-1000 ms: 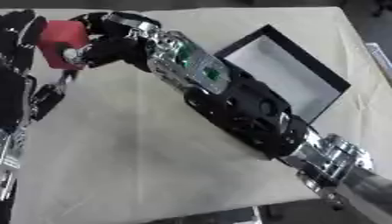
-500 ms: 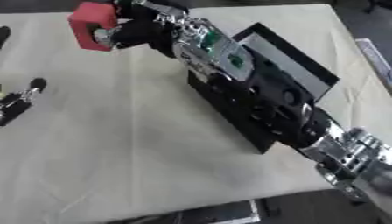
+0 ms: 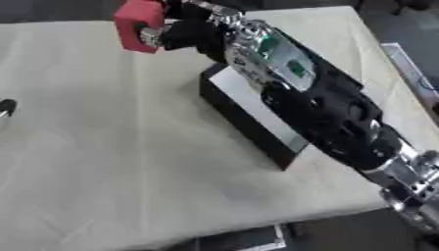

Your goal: Pick up the objects with one hand, pass them to the other hand, and then place them into the box on the other side of the table.

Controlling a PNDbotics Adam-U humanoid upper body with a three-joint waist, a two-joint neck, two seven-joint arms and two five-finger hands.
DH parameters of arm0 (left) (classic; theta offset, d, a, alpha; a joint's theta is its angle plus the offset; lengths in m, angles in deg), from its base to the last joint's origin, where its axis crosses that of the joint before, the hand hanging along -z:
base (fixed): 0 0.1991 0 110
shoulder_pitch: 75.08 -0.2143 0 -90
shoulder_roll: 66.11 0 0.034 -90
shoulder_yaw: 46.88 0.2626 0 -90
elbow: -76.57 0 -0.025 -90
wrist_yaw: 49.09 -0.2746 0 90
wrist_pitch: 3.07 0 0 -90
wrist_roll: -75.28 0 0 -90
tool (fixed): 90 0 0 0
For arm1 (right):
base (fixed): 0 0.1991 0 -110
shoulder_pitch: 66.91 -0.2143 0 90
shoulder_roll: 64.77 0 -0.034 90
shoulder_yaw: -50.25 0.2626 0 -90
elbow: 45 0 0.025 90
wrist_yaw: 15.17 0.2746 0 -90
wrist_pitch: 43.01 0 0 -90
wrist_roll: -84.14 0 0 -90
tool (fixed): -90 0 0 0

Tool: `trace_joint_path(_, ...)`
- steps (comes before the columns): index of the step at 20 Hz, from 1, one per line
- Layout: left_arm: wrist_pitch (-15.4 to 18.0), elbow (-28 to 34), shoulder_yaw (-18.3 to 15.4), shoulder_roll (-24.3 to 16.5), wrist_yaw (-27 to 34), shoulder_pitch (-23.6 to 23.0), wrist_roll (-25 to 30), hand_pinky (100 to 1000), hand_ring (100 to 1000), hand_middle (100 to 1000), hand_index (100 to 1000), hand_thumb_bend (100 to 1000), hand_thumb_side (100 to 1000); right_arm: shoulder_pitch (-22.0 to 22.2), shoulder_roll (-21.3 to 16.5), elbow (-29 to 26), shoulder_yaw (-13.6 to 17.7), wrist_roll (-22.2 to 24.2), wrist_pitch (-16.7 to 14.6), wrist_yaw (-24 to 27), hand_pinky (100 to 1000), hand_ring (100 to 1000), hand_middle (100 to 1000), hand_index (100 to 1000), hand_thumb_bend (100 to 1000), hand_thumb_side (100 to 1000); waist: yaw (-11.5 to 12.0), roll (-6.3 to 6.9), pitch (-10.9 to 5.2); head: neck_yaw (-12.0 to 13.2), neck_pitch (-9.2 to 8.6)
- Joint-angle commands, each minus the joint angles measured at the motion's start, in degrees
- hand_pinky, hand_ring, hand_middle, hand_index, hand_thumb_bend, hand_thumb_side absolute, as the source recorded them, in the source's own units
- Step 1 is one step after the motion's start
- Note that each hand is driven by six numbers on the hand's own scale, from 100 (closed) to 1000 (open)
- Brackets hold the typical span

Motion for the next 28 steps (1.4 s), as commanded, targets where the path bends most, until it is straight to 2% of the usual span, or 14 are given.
trace_joint_path(1, 0.21, 3.9, -3.52, -5.71, 14.16, -0.26, 8.18, 757, 699, 694, 793, 399, 272, 3.51, -5.78, -3.6, 5.51, 0.76, -1.51, -2.4, 931, 766, 517, 776, 112, 100, -0.1, 0.1, -1.01, -1.12, -0.53)
trace_joint_path(5, -5.4, 7.4, -8.02, -11.09, 32.23, -1.49, 17.64, 749, 703, 710, 819, 334, 345, 11.26, -8.94, -4.82, 10.25, 0.46, -4.13, -5.6, 922, 763, 521, 774, 126, 100, -0.09, 0.13, -0.6, -2.03, -1.04)
trace_joint_path(8, -10.56, 8.3, -10.98, -14.81, 42.05, -1.87, 22.58, 740, 698, 712, 829, 298, 397, 16.61, -10.0, -4.08, 12.65, 0.03, -5.46, -8.85, 913, 760, 523, 770, 145, 100, -0.15, 0.18, -0.41, -2.49, -1.29)
trace_joint_path(11, -14.61, 7.85, -13.3, -18.36, 48.93, -1.67, 25.64, 742, 700, 711, 833, 286, 421, 20.76, -10.11, -2.89, 14.09, 0.68, -6.79, -13.71, 903, 757, 531, 771, 158, 100, -0.14, 0.36, -0.19, -2.85, -1.66)
trace_joint_path(16, -17.05, 6.61, -14.77, -21.18, 52.48, -0.82, 26.88, 743, 700, 709, 831, 281, 431, 22.88, -10.16, 0.02, 14.6, 3.73, -9.12, -20.51, 896, 757, 539, 775, 169, 100, -0.02, 0.58, -0.03, -2.83, -2.04)
trace_joint_path(20, -18.06, 7.01, -15.65, -22.21, 53.2, -0.54, 25.3, 743, 698, 704, 829, 275, 432, 23.48, -9.92, 3.22, 15.41, 4.56, -10.83, -25.17, 888, 766, 566, 797, 215, 100, 0.37, 0.7, 0.38, -2.03, -3.15)
trace_joint_path(23, -18.42, 7.24, -15.84, -22.68, 53.62, -0.74, 24.73, 741, 697, 703, 829, 275, 439, 24.1, -10.09, 4.06, 16.08, 4.91, -12.13, -28.41, 886, 781, 610, 835, 325, 100, 0.44, 0.65, 0.65, -1.5, -3.65)
trace_joint_path(24, -18.48, 7.22, -15.85, -22.86, 53.7, -0.8, 24.64, 742, 697, 703, 829, 277, 445, 24.38, -10.28, 4.08, 16.34, 5.05, -12.55, -29.85, 893, 802, 676, 884, 359, 100, 0.45, 0.63, 0.74, -1.34, -3.75)
trace_joint_path(25, -18.55, 7.13, -15.87, -23.02, 53.73, -0.84, 24.53, 742, 697, 703, 829, 277, 448, 24.67, -10.47, 4.03, 16.65, 5.22, -13.03, -31.68, 902, 818, 720, 915, 364, 100, 0.46, 0.63, 0.81, -1.18, -3.81)
trace_joint_path(28, -18.61, 6.97, -15.85, -23.2, 53.76, -0.87, 24.29, 742, 697, 703, 829, 277, 448, 25.07, -10.4, 4.09, 17.09, 5.83, -13.84, -35.24, 902, 818, 720, 915, 364, 100, 0.48, 0.63, 0.88, -1.03, -3.86)
